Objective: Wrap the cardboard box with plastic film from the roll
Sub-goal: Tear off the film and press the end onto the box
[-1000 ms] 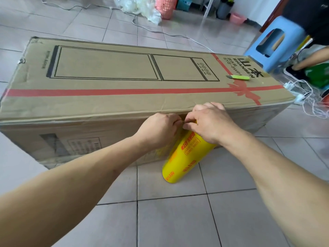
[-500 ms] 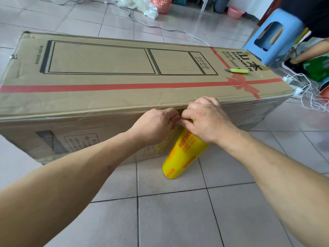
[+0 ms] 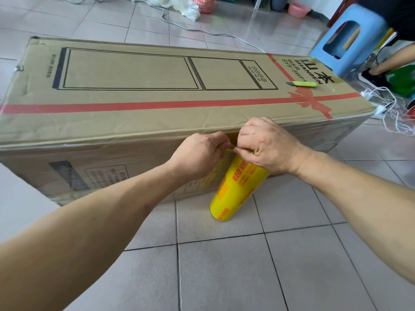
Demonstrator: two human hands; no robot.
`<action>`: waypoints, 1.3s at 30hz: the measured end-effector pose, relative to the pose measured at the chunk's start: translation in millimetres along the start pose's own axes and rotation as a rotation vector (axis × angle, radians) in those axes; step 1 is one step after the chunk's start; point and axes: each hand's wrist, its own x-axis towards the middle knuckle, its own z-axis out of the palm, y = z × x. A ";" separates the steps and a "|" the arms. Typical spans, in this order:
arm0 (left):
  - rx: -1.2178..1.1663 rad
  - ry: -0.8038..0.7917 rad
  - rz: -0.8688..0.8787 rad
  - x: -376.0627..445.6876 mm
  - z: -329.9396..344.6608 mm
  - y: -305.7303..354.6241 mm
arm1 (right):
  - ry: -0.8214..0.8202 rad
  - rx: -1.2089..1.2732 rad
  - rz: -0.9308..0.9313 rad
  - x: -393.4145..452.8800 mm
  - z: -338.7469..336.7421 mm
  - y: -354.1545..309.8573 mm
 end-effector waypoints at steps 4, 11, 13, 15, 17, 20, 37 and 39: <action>-0.051 0.057 -0.041 4.4 -6.6 -3.2 | 0.032 0.020 0.051 -24.1 -3.4 14.7; -0.174 -0.074 -0.001 0.4 -6.1 -0.8 | -0.052 -0.042 0.080 -22.2 -2.8 0.8; -0.196 -0.044 0.010 -2.8 -6.5 -3.9 | -0.130 -0.083 0.128 -15.5 -5.1 -2.4; -0.234 -0.010 -0.018 -5.6 -3.9 -4.3 | -0.276 -0.132 0.187 -9.1 -8.2 -7.9; -0.241 0.025 -0.011 -11.2 -0.4 -3.3 | -0.370 -0.186 0.207 -3.6 -8.9 -12.4; -0.178 0.046 0.015 -23.9 7.6 -0.3 | -0.397 -0.238 0.187 6.8 -7.8 -19.4; -0.374 -0.054 -0.526 -6.0 60.1 -34.7 | -0.556 -0.515 0.193 23.8 5.6 -44.3; -0.309 -0.057 -0.540 -4.9 61.9 -34.0 | -0.506 -0.531 0.068 15.8 2.2 -36.2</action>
